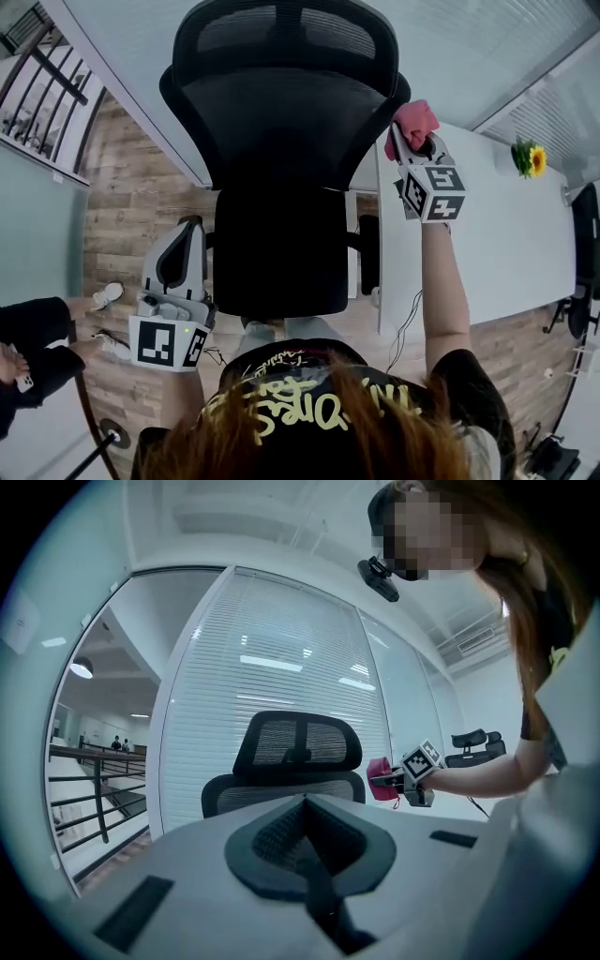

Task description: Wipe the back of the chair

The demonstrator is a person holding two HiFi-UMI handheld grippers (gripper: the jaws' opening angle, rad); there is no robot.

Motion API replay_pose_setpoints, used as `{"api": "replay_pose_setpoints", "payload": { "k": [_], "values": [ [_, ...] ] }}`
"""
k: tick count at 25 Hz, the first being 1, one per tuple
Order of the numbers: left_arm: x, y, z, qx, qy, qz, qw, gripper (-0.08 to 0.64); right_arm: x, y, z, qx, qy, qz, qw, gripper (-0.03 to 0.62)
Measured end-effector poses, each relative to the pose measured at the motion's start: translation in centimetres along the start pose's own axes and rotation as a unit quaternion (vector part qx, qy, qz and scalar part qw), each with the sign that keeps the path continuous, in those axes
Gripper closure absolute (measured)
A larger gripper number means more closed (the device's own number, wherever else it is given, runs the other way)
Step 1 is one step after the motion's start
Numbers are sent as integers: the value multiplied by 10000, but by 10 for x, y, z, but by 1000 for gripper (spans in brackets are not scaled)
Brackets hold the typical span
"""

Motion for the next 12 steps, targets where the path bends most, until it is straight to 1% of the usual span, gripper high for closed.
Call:
{"api": "replay_pose_setpoints", "payload": {
  "k": [6,10,12],
  "values": [
    [3,2,-1,-66,17,210,9998,568,33,37,-3,-200,-149,-315,9992,528],
    [6,0,-6,-151,53,377,9992,568,42,54,-16,-300,-137,-425,9986,528],
    [6,-3,-7,-191,80,474,9987,568,43,62,-22,-320,-204,-495,9981,528]
  ]
}}
Point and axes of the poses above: the fingertips, and each gripper's own axes: y forward along the fingers, x to its right, z out of its top, the point moved 2 cm from there along -y, backward along the fingers
